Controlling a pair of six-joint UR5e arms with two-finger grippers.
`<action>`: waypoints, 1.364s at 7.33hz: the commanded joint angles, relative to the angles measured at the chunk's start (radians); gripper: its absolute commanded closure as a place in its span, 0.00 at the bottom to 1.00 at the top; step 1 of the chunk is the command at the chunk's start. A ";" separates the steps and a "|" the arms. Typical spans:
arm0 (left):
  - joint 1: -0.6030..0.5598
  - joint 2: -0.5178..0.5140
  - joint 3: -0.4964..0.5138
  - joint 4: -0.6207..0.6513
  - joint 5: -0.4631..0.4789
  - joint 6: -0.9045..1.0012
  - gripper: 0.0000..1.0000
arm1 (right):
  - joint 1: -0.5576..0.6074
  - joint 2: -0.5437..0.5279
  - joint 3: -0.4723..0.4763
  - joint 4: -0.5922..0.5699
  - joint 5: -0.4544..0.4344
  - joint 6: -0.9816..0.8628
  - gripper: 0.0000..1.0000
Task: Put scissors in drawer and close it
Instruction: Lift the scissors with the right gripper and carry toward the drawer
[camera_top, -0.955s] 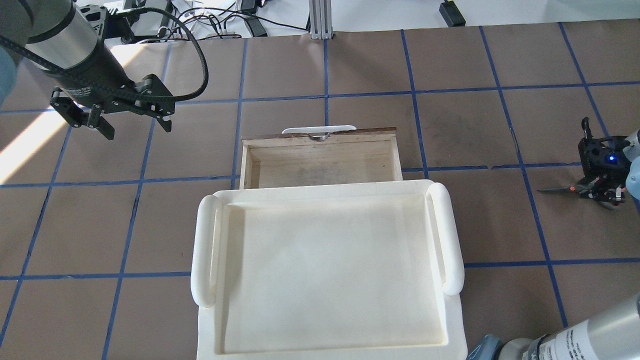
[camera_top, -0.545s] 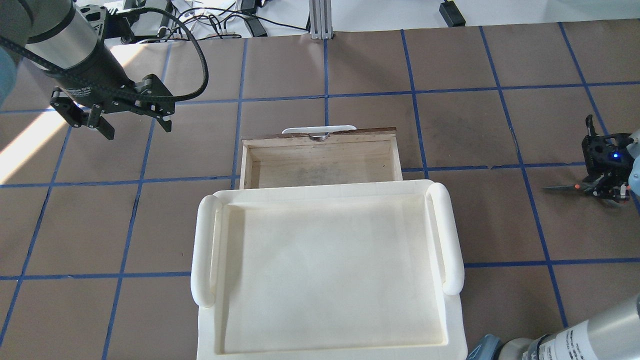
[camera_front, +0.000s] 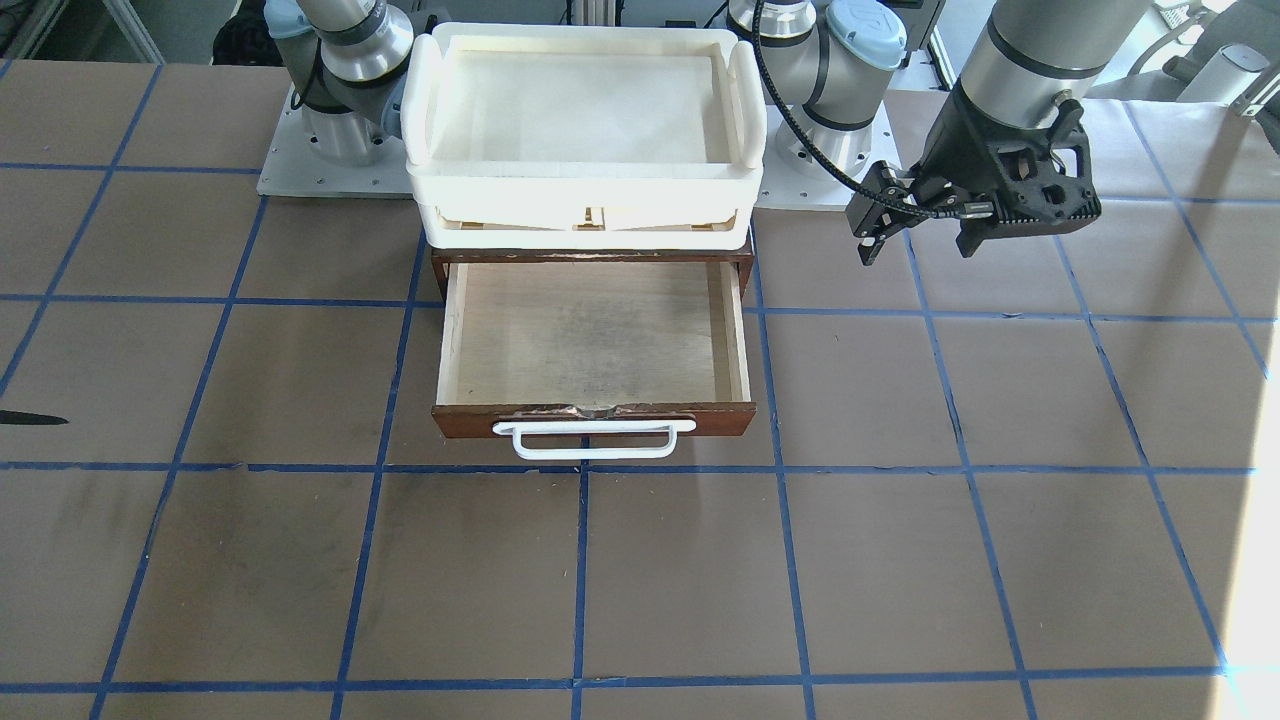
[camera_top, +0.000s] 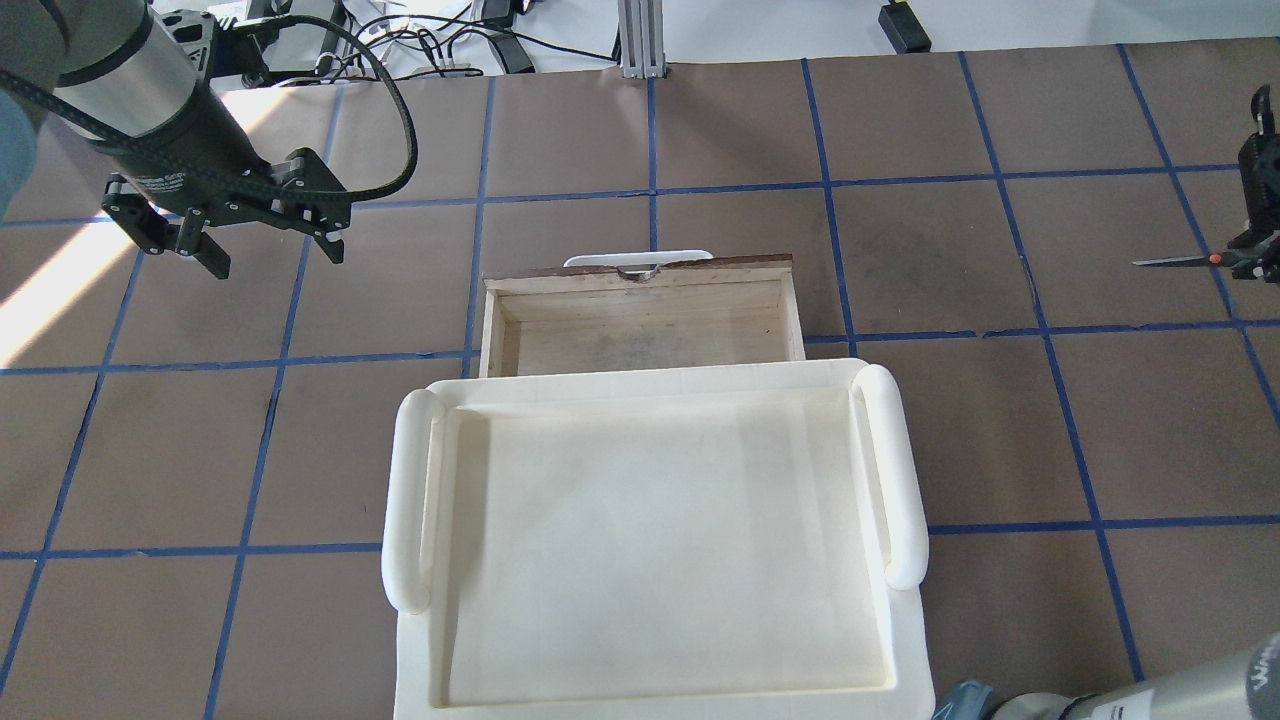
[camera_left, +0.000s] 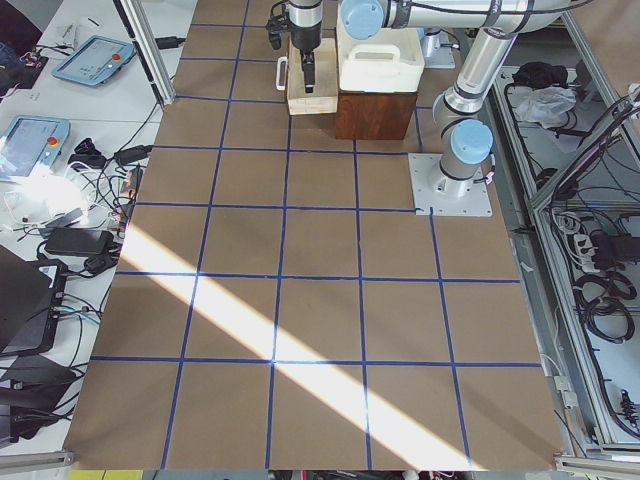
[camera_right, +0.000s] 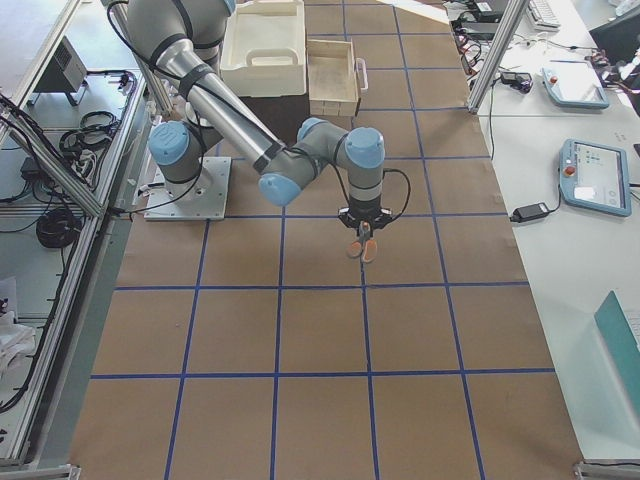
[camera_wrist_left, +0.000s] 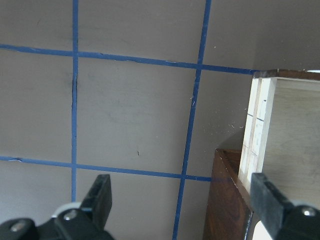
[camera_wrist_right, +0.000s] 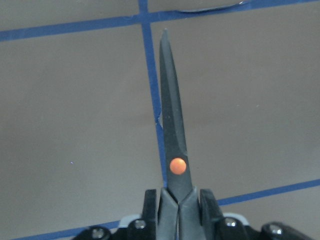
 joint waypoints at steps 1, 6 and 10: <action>0.000 -0.002 0.000 -0.001 -0.001 0.000 0.00 | 0.132 -0.041 -0.139 0.183 0.022 0.142 1.00; 0.000 0.004 -0.017 -0.001 -0.001 0.000 0.00 | 0.596 -0.108 -0.143 0.225 0.037 0.702 1.00; 0.000 0.004 -0.017 -0.001 -0.001 0.000 0.00 | 0.936 -0.041 -0.141 0.212 0.007 0.809 1.00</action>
